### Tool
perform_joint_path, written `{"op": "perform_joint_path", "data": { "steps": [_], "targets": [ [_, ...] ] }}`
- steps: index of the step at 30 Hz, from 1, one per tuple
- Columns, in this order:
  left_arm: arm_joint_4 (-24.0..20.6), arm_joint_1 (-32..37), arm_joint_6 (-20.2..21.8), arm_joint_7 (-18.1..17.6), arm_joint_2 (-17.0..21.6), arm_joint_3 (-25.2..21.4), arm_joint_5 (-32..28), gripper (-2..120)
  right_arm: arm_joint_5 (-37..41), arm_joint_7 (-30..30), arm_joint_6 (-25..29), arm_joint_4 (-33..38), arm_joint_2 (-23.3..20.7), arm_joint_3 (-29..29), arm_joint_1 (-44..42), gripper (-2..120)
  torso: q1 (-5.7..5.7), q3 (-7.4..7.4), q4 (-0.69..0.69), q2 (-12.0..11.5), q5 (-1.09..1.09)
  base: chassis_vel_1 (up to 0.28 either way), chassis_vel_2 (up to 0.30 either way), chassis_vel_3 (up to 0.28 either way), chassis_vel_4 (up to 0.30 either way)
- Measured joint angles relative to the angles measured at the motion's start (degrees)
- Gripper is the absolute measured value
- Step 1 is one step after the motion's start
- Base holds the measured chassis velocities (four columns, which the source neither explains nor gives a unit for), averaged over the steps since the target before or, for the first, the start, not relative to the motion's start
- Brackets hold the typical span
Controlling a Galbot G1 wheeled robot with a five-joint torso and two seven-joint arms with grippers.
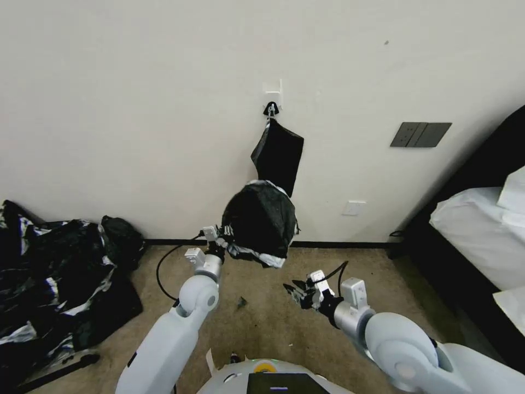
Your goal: Place a trash bag onto the trash bin.
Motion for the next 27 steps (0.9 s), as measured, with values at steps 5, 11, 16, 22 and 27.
{"op": "perform_joint_path", "data": {
  "steps": [5, 11, 16, 22, 27],
  "targets": [
    [0.3, -0.8, -1.7, 0.3, 0.0, 0.2, 0.0, 1, 18.7, 4.4, 12.0, 0.0, 6.2, 2.4, 3.7, 62, 0.00, 0.00, 0.01, 0.0, 0.01, 0.000, 0.000, 0.000, 0.000],
    [-0.1, -0.2, -3.4, 2.7, 0.8, 0.7, 1.9, 1, 36.9, 9.7, 18.3, 0.1, 15.7, 4.2, 6.7, 87, 0.01, 0.00, 0.00, 0.0, -0.01, 0.000, 0.000, 0.000, 0.000],
    [-0.8, 0.5, -4.2, 4.4, 1.8, 0.8, 3.9, 1, 39.1, 10.5, 19.5, 0.1, 19.2, 4.0, 7.2, 99, 0.01, 0.00, 0.00, 0.0, 0.00, 0.000, 0.000, 0.000, 0.000],
    [-1.6, 1.3, -5.0, 5.7, 2.3, 0.9, 4.7, 1, 40.4, 12.4, 20.1, 0.1, 20.7, 3.9, 9.3, 100, 0.01, 0.00, 0.00, 0.0, -0.01, 0.000, 0.000, 0.000, 0.000],
    [-2.0, 1.3, -5.3, 5.9, 2.1, 1.2, 4.8, 1, 40.2, 13.2, 19.6, -0.6, 21.2, 2.9, 9.5, 100, 0.01, 0.00, 0.00, 0.0, -0.01, 0.000, 0.000, 0.000, 0.000]
  ]
}}
